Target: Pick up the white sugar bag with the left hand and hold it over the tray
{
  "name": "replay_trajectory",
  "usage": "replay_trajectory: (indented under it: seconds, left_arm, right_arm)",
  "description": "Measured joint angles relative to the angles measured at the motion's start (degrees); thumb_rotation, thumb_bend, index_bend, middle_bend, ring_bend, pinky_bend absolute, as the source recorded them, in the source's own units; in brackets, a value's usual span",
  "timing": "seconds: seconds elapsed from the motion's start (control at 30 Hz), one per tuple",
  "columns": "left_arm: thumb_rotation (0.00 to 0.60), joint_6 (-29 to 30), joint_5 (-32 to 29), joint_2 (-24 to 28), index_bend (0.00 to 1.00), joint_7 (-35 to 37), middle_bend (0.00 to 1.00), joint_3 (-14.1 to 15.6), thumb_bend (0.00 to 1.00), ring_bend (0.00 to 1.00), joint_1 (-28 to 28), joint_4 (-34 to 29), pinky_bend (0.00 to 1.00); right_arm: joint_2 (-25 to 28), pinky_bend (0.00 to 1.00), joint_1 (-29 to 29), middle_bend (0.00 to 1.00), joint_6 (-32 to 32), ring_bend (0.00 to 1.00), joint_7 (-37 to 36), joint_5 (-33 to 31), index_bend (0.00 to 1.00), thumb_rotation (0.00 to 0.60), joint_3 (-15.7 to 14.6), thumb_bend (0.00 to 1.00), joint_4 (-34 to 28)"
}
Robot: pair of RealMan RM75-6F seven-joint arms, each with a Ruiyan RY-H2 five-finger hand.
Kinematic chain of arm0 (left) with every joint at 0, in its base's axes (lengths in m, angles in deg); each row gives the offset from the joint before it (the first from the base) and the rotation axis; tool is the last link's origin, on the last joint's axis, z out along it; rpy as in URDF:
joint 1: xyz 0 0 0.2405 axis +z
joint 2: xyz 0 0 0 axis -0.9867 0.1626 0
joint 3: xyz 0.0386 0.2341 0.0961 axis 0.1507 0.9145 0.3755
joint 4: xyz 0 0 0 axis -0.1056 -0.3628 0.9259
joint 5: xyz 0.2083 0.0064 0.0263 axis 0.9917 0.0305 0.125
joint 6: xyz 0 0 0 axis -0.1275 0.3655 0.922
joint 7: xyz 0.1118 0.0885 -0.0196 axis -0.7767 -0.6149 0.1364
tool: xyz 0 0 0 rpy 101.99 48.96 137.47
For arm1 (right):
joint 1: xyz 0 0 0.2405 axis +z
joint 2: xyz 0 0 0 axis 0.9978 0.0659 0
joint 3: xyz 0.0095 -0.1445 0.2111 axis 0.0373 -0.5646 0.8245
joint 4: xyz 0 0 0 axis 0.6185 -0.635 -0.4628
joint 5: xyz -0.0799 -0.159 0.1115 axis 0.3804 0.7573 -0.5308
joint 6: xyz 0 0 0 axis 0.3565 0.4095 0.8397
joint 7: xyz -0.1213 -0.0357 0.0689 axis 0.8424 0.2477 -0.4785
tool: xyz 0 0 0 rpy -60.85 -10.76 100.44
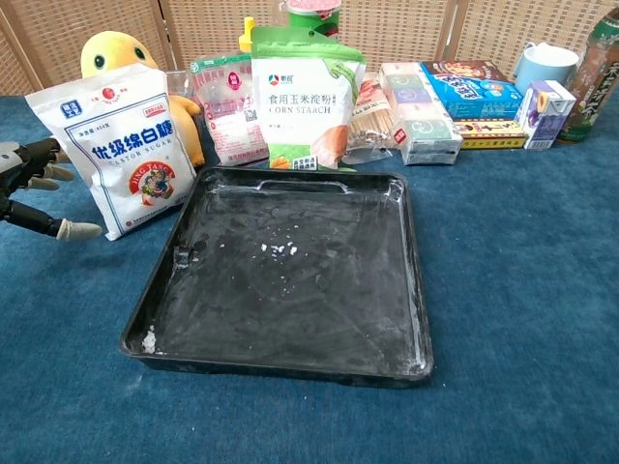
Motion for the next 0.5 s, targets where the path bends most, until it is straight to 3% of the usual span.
replay_trajectory:
  seconds: [0.5]
  left_arm:
    - [0.6,0.9,-5.5,-6.0,0.17,-7.0,0.18,-2.8,0.26,0.21,-2.6,2.6,0.21]
  right_arm:
    - [0.8,0.0,-0.1,0.0,0.2,0.0,-2.9,-0.1,0.04,0.379,0.1,0.0,0.3]
